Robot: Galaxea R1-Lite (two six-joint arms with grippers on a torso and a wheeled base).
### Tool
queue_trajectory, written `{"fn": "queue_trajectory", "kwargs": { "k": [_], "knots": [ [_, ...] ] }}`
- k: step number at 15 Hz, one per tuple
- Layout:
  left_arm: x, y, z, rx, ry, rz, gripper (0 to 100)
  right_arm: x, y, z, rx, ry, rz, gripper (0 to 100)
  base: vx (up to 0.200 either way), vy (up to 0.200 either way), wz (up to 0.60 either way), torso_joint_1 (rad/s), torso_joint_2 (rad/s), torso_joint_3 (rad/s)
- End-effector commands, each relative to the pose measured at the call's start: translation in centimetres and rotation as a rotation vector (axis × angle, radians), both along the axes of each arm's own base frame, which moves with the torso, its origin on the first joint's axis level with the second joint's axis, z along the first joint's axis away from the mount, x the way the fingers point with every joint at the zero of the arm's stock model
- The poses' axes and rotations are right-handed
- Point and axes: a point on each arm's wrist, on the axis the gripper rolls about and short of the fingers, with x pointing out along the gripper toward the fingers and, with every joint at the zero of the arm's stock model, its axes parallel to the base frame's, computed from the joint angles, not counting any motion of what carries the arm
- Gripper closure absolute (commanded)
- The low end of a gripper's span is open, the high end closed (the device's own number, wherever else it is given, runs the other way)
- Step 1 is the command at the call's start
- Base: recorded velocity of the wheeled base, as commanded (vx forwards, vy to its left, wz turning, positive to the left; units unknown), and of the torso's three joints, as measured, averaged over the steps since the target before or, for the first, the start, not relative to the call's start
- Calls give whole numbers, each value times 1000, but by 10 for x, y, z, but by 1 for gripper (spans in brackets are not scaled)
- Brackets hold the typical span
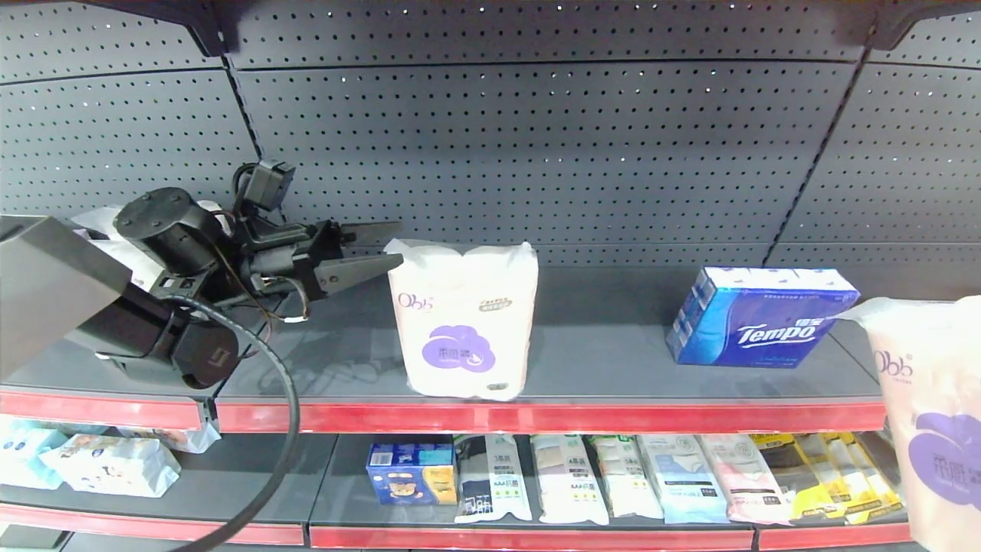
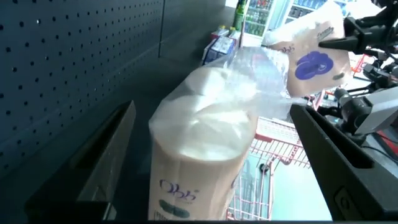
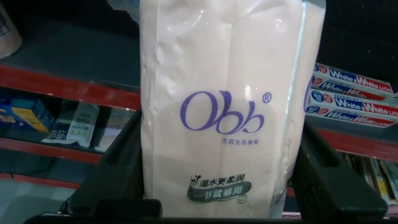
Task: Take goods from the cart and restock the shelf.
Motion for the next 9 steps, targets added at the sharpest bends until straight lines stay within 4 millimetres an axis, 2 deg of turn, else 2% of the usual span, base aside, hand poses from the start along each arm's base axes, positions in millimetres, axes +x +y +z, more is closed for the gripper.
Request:
{"fn": "queue_trajectory", "kwargs": {
  "k": [1,4,7,9],
  "knots": [
    [-5,5,10,0,-27,6,0,3,0,2,1,6,0,100,0,0,0,0,0,0],
    [-10,15,24,-2,-49,23,0,4,0,1,3,10,8,100,0,0,0,0,0,0],
    [-6,31,37,-7,-102,69,0,7,0,1,10,22,27,100,0,0,0,0,0,0],
    [-5,34,44,-9,-131,80,0,8,0,2,9,20,27,100,0,0,0,0,0,0]
  ]
}}
